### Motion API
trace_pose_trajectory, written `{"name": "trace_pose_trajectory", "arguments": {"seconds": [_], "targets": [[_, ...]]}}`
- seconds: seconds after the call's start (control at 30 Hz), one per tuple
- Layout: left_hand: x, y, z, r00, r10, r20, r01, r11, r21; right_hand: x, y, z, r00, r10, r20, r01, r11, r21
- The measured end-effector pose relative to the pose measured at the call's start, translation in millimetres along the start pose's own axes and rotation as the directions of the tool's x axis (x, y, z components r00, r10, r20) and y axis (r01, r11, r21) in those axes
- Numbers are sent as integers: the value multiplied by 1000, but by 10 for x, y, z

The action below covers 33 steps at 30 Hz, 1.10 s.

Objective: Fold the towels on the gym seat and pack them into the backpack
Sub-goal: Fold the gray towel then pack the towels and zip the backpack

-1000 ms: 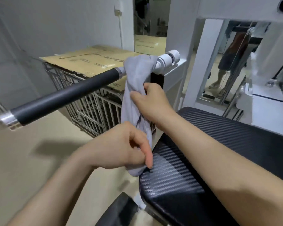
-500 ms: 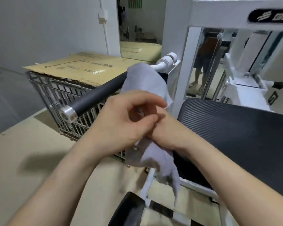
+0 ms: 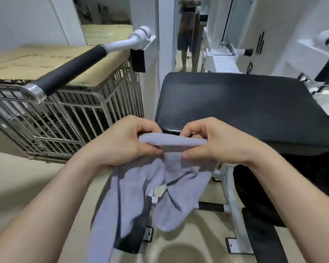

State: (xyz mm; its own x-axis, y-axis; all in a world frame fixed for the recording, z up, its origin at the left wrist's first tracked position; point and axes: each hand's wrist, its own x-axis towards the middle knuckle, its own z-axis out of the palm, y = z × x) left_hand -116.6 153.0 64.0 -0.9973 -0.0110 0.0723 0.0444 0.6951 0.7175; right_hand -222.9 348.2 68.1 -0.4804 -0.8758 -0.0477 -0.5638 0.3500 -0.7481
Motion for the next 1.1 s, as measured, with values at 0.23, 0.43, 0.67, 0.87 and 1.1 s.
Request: {"name": "trace_pose_trajectory", "arguments": {"seconds": [0.23,0.43,0.67,0.87,1.1], "targets": [[-91,328,437,955,66,290,82,880,-469,-742,453,-342,997,37,-69,-23,981,192],[-52,870,904,977,-141,157,183,936,-302,-1371,652,-532,988,71,-141,-32,964,265],[-154,955,806,988,-95,-125,100,994,37,-1961,957,-976,991,134,20,-130,983,-126],[-299,924,917,884,-139,446,277,924,-262,-2253,1318,-1247,988,112,106,-140,940,311],[-116,816,884,977,-190,98,212,922,-323,-2047,1385,-1422,989,121,-80,-84,928,363]]}}
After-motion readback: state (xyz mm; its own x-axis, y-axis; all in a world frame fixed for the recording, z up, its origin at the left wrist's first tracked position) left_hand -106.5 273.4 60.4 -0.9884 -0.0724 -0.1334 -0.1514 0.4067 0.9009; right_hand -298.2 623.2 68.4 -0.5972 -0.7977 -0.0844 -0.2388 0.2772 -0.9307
